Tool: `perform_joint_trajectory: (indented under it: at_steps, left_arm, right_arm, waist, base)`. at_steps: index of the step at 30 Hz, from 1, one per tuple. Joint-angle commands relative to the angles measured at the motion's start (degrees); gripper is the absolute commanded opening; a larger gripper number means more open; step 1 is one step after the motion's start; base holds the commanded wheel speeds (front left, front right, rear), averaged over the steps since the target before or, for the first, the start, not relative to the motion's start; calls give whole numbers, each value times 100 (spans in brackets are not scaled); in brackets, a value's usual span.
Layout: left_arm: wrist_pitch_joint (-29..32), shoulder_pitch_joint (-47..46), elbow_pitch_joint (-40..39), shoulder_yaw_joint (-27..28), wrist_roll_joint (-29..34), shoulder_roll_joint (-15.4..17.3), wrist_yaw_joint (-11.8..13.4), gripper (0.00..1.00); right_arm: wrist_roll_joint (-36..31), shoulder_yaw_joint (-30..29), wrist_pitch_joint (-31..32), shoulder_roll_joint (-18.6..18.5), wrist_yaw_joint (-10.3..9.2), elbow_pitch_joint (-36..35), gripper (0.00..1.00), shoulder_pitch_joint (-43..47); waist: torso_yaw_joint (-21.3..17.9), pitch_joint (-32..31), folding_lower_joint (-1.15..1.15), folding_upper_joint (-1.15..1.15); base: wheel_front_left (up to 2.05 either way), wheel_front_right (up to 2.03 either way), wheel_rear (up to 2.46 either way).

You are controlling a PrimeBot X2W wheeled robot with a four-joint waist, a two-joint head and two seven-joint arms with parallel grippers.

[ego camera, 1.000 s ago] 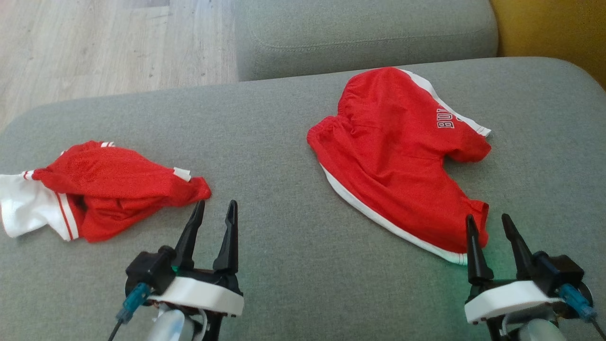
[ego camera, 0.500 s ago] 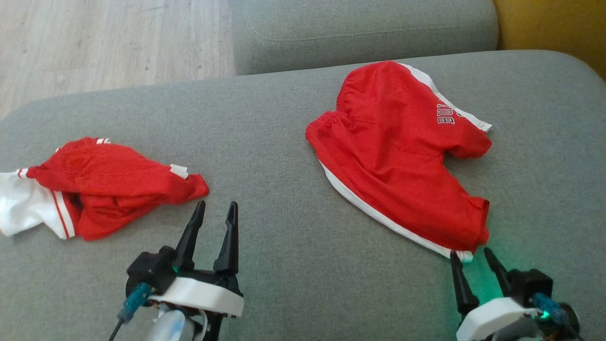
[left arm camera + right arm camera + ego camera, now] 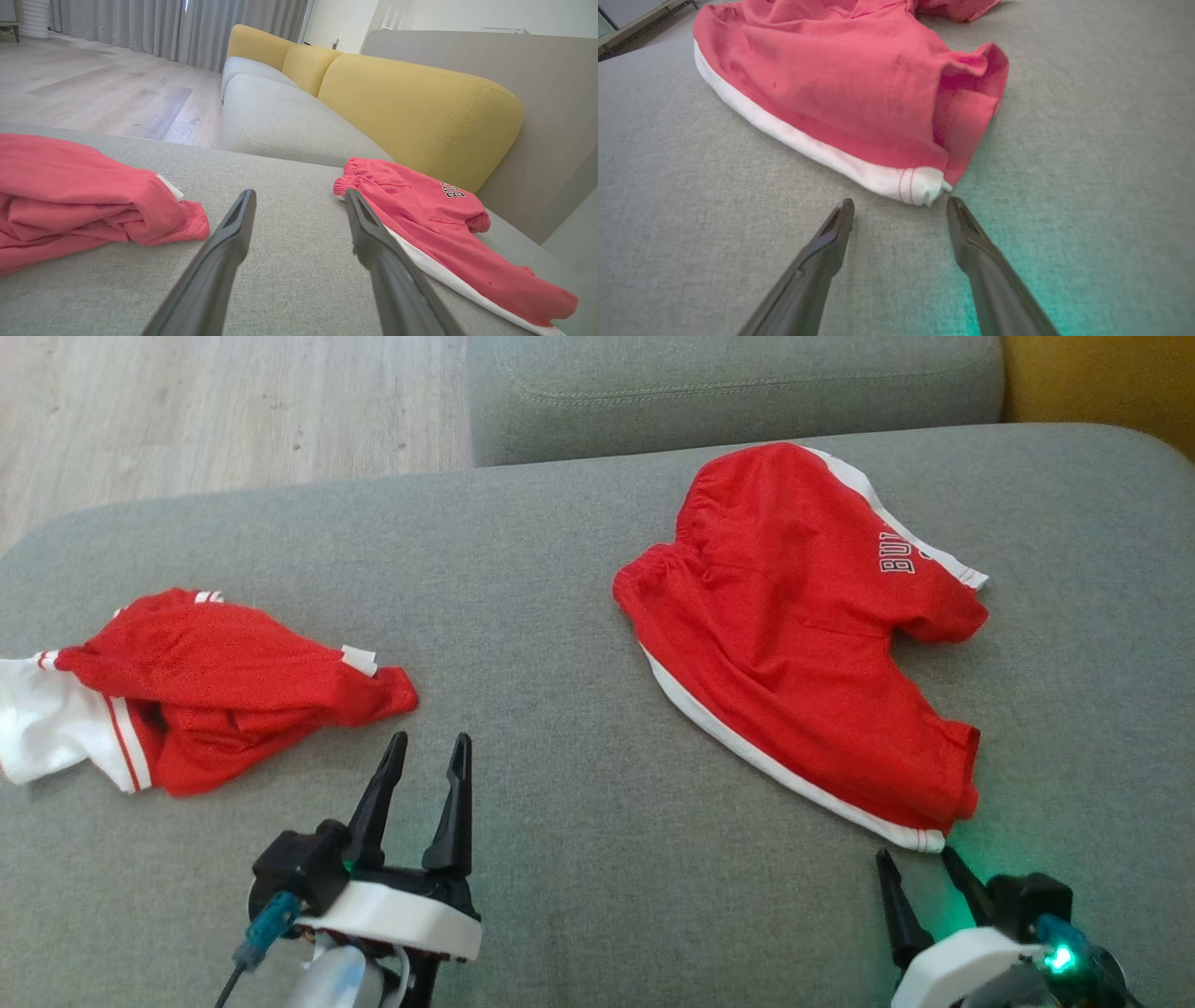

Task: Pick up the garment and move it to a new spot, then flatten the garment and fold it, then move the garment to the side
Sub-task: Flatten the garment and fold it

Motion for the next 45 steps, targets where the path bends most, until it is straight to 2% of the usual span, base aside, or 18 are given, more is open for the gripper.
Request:
perform_joint_trajectory:
  at_steps: [1,27,28,29,30,31,39,45]
  left_arm:
    - [-56,-299,-161,131,-36,91,9,100]
    - [-56,-379,-116,109,-42,94,9,100]
    - [-56,-386,-115,104,-43,95,9,100]
    - [-56,-390,-113,102,-45,96,9,100]
    - [-56,-390,-111,102,-47,97,9,100]
    - [-56,-388,-109,104,-49,100,9,100]
    - [-56,-341,-92,158,-51,110,9,100]
    - [-56,-301,-122,179,-35,107,9,100]
  right_arm:
    - [30,168,-117,-24,-4,-92,100,-319]
    - [-159,186,-273,-24,-4,46,100,-569]
    - [-166,183,-270,-24,-4,53,82,-577]
    - [-171,181,-267,-24,-4,60,50,-586]
    - [-176,178,-265,-24,-4,69,28,-593]
    - [-180,179,-265,-24,-4,79,0,-600]
    - [-250,26,-320,-24,-4,52,0,-567]
    - [-431,-474,-331,-24,-4,-46,0,-498]
  waist:
    - [11,27,0,0]
    - [48,47,0,0]
    - [52,50,0,0]
    - [55,50,0,0]
    - [57,46,0,0]
    - [58,42,0,0]
    - [-6,-25,0,0]
    - [-128,-63,0,0]
  base:
    - [0,0,0]
    - [0,0,0]
    - [0,0,0]
    - [0,0,0]
    - [0,0,0]
    - [0,0,0]
    - [0,0,0]
    - [0,0,0]
